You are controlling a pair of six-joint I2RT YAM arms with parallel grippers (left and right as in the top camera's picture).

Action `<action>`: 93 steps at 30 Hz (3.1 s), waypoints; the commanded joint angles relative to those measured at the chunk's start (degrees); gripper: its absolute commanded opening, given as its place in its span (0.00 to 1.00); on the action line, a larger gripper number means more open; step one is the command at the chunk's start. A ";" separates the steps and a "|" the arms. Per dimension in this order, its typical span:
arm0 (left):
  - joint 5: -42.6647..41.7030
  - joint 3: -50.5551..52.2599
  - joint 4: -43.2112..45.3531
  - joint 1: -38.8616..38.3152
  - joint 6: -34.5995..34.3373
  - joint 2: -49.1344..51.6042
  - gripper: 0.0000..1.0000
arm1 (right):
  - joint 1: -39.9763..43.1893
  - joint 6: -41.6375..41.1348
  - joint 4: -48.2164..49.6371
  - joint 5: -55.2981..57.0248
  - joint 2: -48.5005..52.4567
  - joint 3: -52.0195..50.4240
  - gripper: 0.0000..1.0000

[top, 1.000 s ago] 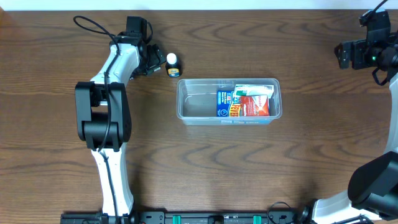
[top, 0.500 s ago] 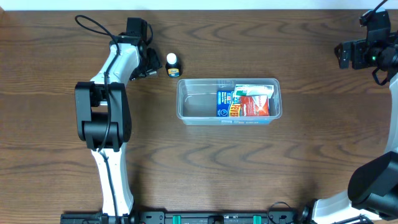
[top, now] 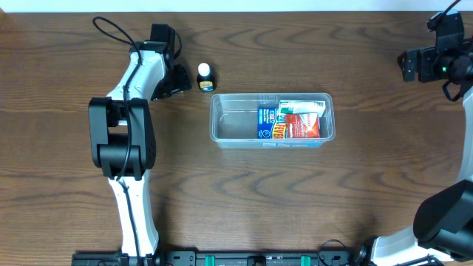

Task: Pack container
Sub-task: 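Lift the green Zam-Buk box off the table with the left gripper, then carry the Zam-Buk box into the container beside the blue box, release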

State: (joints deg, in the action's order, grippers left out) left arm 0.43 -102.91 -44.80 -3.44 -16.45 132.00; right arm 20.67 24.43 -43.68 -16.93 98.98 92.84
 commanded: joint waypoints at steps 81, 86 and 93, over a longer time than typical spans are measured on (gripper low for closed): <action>-14.51 -1.22 -20.57 -27.08 -2.69 -27.26 0.48 | 0.37 -0.61 -0.07 -0.42 0.37 0.20 0.99; -12.31 -1.11 -16.50 -32.24 -5.57 -24.81 0.48 | 0.37 -0.61 -0.07 -0.42 0.37 0.20 0.99; -8.31 -1.11 -13.94 -36.04 -10.80 -19.65 0.47 | 0.37 -0.61 -0.07 -0.44 0.37 0.20 0.99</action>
State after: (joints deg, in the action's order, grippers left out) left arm -10.92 -103.92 -58.76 -39.09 -23.83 110.15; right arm 20.67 24.43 -43.70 -16.93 98.98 92.84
